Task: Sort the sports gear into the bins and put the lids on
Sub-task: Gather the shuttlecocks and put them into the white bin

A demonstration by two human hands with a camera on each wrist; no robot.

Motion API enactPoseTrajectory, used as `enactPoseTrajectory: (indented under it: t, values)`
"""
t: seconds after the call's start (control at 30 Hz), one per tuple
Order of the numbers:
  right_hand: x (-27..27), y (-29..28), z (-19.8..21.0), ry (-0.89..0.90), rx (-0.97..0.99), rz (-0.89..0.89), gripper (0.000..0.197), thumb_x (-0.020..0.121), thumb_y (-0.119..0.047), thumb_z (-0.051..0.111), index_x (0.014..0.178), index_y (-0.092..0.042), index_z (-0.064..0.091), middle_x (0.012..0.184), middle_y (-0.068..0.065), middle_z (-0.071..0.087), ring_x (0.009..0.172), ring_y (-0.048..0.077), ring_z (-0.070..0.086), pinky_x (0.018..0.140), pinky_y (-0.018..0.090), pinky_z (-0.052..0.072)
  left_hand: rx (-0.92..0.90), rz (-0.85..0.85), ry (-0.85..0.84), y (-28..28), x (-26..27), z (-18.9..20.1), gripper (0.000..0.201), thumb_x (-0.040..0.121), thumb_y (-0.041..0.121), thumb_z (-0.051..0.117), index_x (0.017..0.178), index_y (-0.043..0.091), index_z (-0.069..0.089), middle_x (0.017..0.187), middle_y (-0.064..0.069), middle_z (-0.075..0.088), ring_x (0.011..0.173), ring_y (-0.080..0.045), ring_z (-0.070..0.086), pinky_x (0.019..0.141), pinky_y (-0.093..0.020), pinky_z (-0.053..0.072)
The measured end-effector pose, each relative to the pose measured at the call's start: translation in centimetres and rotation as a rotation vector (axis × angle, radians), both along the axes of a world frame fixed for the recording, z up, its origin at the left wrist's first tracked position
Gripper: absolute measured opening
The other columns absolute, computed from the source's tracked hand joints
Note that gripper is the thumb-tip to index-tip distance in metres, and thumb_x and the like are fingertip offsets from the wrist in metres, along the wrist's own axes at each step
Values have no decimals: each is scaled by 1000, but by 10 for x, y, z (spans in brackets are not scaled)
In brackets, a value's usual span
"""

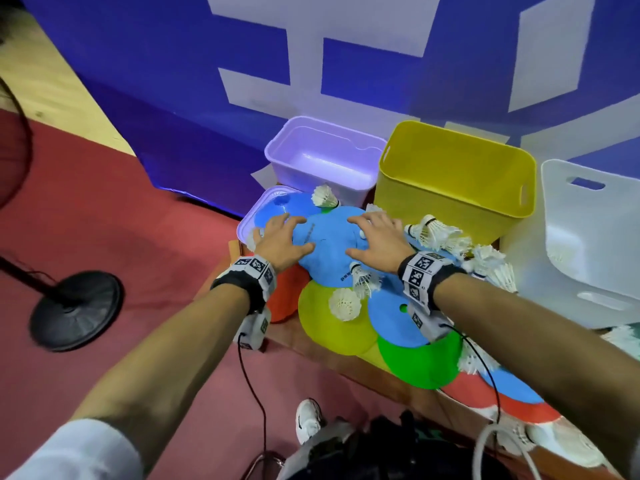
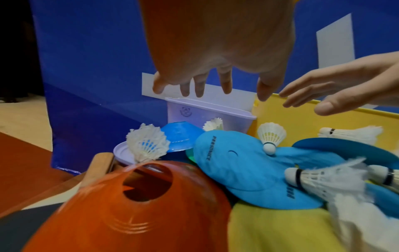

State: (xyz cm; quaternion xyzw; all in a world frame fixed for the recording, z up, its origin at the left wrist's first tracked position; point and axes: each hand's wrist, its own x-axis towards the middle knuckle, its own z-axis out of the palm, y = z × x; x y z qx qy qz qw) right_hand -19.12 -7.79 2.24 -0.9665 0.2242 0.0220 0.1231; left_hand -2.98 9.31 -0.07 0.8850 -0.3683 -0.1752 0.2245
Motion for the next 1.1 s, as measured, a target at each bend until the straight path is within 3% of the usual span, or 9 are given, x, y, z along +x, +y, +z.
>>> enactPoseTrajectory:
  t: [0.13,0.3,0.4,0.57,0.67,0.8,0.93,1.1]
  values:
    - [21,7,-8,45,27,1,66,89,-53,57,147,-30,34,152,6,31,141,22,22,109,44,16,124,57,-76,10,22,-10,64,81,56,61,139,37,43,158,0,24,148,-22,10,117,-57,5]
    - [38,10,-22,117,31,-8,66,89,-55,56,146,-31,34,153,6,29,142,23,20,113,47,14,242,93,-40,15,51,-34,69,81,58,58,144,43,33,161,-2,14,149,-29,4,113,-63,11]
    - [42,7,-25,155,25,-14,66,89,-55,55,147,-31,33,154,6,29,143,23,20,114,47,14,300,80,-11,13,62,-45,75,78,60,57,146,44,29,161,-7,14,147,-31,13,111,-61,21]
    - [45,0,-26,180,21,-21,66,89,-55,56,147,-31,34,153,7,29,143,23,20,113,47,14,332,75,-15,10,66,-57,69,81,59,56,144,44,31,157,-6,21,141,-26,31,111,-57,20]
    - [44,-3,-27,192,10,-17,66,89,-55,55,147,-31,33,153,7,29,142,23,20,112,45,14,317,85,-13,7,68,-62,65,85,51,57,144,37,34,156,-6,21,140,-28,32,111,-53,23]
    - [41,-3,-30,206,-11,-4,66,88,-56,55,146,-31,34,152,6,31,141,23,21,110,43,14,216,131,34,4,72,-67,58,87,35,60,140,22,40,145,-10,31,131,-34,39,105,-46,34]
    - [43,-3,-32,228,-20,16,67,88,-57,54,147,-32,33,152,6,31,141,23,21,110,44,16,210,205,-1,8,73,-65,55,82,30,61,134,28,41,137,-5,39,120,-27,49,100,-44,35]
    - [45,-2,-31,215,-5,39,66,89,-57,54,146,-32,33,152,6,30,142,24,21,112,45,15,125,257,-9,14,70,-50,54,82,18,60,132,27,42,134,-7,42,106,-33,57,94,-46,44]
